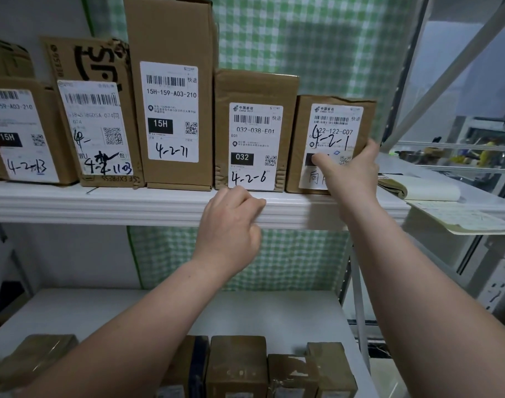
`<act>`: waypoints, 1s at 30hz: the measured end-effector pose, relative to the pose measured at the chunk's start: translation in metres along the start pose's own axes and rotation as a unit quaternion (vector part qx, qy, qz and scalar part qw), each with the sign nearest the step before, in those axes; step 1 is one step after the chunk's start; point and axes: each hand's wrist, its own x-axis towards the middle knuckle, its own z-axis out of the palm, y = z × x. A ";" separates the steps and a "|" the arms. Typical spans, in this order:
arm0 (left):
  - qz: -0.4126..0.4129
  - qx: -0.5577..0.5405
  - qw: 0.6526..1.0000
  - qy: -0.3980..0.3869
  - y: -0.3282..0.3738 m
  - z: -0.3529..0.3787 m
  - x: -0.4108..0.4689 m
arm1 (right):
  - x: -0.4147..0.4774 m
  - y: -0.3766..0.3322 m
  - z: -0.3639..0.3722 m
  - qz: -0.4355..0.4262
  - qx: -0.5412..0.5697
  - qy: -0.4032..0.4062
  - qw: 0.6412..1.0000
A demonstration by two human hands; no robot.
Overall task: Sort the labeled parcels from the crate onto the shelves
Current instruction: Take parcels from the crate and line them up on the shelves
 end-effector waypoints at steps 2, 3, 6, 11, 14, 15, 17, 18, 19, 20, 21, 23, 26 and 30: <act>-0.002 0.002 1.000 0.003 0.000 0.000 0.000 | 0.000 0.000 0.001 -0.001 0.000 -0.008 1.000; -0.003 0.003 1.000 0.005 0.000 0.000 0.001 | -0.001 0.000 0.001 0.001 0.000 -0.012 1.000; -0.007 0.005 1.000 0.007 0.002 0.001 0.001 | -0.002 -0.001 0.001 0.004 -0.004 -0.022 1.000; -0.021 0.018 1.000 -0.001 0.005 0.001 0.001 | -0.004 -0.002 0.000 -0.002 -0.016 -0.049 0.999; -0.032 0.028 0.999 -0.016 0.008 -0.001 0.000 | -0.005 -0.003 -0.004 0.001 -0.008 -0.065 0.998; -0.034 0.033 0.999 -0.021 0.009 -0.002 -0.001 | -0.005 -0.003 -0.006 0.006 -0.001 -0.069 0.998; -0.038 0.043 0.998 -0.029 0.010 -0.003 -0.002 | -0.006 -0.002 -0.009 0.019 0.009 -0.078 0.997; -0.041 0.047 0.998 -0.032 0.010 -0.003 -0.002 | -0.006 -0.001 -0.010 0.024 0.012 -0.081 0.996; -0.047 0.051 0.997 -0.038 0.011 -0.005 -0.003 | -0.007 0.000 -0.011 0.027 0.015 -0.081 0.996; -0.053 0.056 0.996 -0.045 0.012 -0.006 -0.004 | -0.007 0.000 -0.012 0.030 0.017 -0.080 0.996; -0.058 0.061 0.995 -0.053 0.013 -0.007 -0.005 | -0.008 0.001 -0.013 0.032 0.019 -0.078 0.996; -0.061 0.073 0.993 -0.065 0.015 -0.008 -0.006 | -0.012 0.002 -0.014 0.031 0.021 -0.075 0.997; -0.068 0.091 0.990 -0.079 0.017 -0.010 -0.006 | -0.019 0.005 -0.016 0.011 0.015 -0.069 0.997; -0.072 0.109 0.986 -0.100 0.021 -0.012 -0.005 | -0.023 0.006 -0.021 -0.009 0.012 -0.091 0.996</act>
